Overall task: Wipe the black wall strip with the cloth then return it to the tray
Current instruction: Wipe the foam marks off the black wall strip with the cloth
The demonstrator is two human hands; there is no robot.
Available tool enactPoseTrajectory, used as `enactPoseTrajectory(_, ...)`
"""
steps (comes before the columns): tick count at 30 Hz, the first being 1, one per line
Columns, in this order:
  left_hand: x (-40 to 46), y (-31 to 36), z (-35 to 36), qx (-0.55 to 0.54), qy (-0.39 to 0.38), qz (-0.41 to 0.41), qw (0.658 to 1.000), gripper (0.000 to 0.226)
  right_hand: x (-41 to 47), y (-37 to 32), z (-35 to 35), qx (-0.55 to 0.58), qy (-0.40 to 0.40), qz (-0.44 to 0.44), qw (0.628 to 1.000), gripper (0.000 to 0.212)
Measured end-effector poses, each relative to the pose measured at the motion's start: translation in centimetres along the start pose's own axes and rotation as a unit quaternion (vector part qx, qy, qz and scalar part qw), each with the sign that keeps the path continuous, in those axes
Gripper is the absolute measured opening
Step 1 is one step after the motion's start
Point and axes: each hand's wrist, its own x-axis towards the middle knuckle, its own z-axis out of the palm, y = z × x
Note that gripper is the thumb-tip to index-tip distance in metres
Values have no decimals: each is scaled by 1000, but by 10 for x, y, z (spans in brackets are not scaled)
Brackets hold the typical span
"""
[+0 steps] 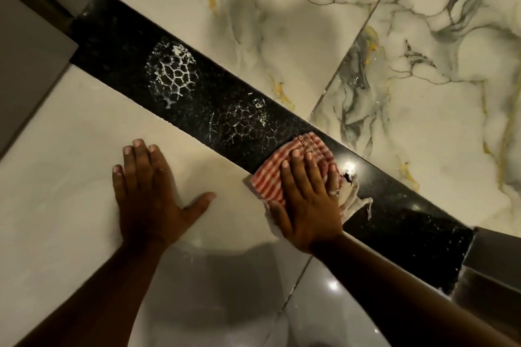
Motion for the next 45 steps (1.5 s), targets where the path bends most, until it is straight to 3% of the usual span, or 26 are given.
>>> enactPoseTrajectory(4, 0, 0, -1, 6, -13, 2, 1000, 126, 21, 27, -9, 9, 26, -5, 1000, 69)
enactPoseTrajectory(10, 29, -35, -6, -13, -25, 21, 999, 131, -3, 49, -10, 10, 40, 101, 994, 72)
enactPoseTrajectory(15, 40, -45, -11, -12, -27, -9, 1000, 129, -5, -60, 9, 43, 54, -117, 991, 66)
enactPoseTrajectory(18, 38, -43, -10, 1, -26, 4, 1000, 126, 63, -78, -5, 18, 54, -165, 985, 64)
enactPoseTrajectory(22, 41, -43, -11, 4, -36, 2, 999, 129, 112, -25, -31, 8, 59, -72, 996, 66)
enactPoseTrajectory(25, 42, -45, -11, 5, -52, -2, 999, 130, 87, 10, -31, 20, 60, 59, 996, 69)
enactPoseTrajectory(27, 42, -46, -11, 5, -56, -7, 998, 131, 56, 13, -26, 19, 44, 83, 995, 69)
enactPoseTrajectory(31, 42, -46, -11, 2, -56, -4, 998, 131, 33, -40, -12, 18, 17, -6, 1000, 66)
enactPoseTrajectory(36, 41, -42, -10, 12, -55, -5, 998, 132, 115, -62, -34, -25, 28, -187, 982, 65)
enactPoseTrajectory(38, 41, -42, -11, 16, -57, -10, 998, 132, 149, -50, -45, -42, 24, -163, 985, 68)
enactPoseTrajectory(42, 41, -44, -12, 9, -49, -7, 999, 131, 163, 11, -53, 2, 42, 13, 999, 71)
enactPoseTrajectory(45, 43, -44, -12, 0, -49, -11, 999, 130, 107, 27, -52, -29, 29, 14, 999, 70)
